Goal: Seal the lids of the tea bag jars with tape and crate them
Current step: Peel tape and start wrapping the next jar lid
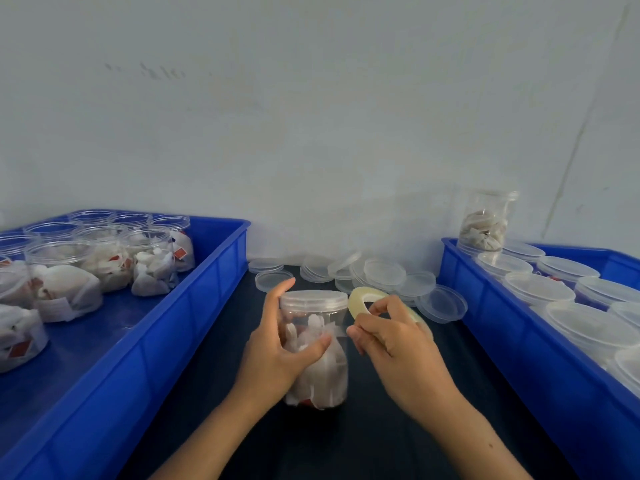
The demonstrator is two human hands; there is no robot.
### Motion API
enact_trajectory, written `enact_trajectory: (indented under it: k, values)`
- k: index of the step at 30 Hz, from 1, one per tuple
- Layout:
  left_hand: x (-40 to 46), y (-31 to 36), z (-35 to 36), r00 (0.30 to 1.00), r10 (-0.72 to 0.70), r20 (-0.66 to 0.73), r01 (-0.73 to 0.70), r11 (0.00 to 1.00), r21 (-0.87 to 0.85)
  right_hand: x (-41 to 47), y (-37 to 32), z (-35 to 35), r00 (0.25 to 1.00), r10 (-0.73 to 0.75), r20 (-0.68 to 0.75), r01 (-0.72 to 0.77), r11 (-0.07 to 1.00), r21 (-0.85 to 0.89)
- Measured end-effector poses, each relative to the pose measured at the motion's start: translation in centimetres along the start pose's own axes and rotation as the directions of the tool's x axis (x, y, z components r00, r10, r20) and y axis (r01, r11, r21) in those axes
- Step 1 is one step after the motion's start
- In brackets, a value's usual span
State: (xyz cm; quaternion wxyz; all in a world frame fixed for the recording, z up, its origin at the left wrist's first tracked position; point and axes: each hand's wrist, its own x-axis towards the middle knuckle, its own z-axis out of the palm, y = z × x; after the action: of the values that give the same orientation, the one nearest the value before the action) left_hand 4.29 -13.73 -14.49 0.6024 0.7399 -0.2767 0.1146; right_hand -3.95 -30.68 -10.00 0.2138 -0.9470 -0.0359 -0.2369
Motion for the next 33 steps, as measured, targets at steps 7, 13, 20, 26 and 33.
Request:
enact_trajectory:
  k: [7, 13, 20, 26, 33]
  values:
    - [-0.7, 0.7, 1.2, 0.997, 0.043, 0.067, -0.051, 0.992, 0.119, 0.2, -0.1, -1.8, 1.0, 0.006, 0.023, -0.006, 0.999, -0.034]
    - [-0.5, 0.5, 1.3, 0.997, 0.041, 0.062, -0.05, 0.986, 0.162, 0.1, -1.0, -1.9, 0.999, -0.014, 0.043, 0.015, 0.999, -0.031]
    - [-0.5, 0.5, 1.6, 0.995, 0.058, 0.082, -0.072, 0.981, 0.181, -0.3, -0.9, -2.5, 0.997, 0.002, 0.078, 0.002, 0.999, -0.049]
    - [-0.3, 1.0, 1.6, 1.0, 0.01, 0.027, -0.014, 0.988, 0.156, -0.9, -0.6, -2.5, 1.0, -0.012, 0.028, 0.011, 1.0, 0.029]
    - [-0.7, 1.5, 1.7, 0.999, -0.002, 0.037, -0.005, 0.985, 0.174, -0.5, -0.6, -2.1, 1.0, 0.011, 0.024, -0.01, 0.998, -0.061]
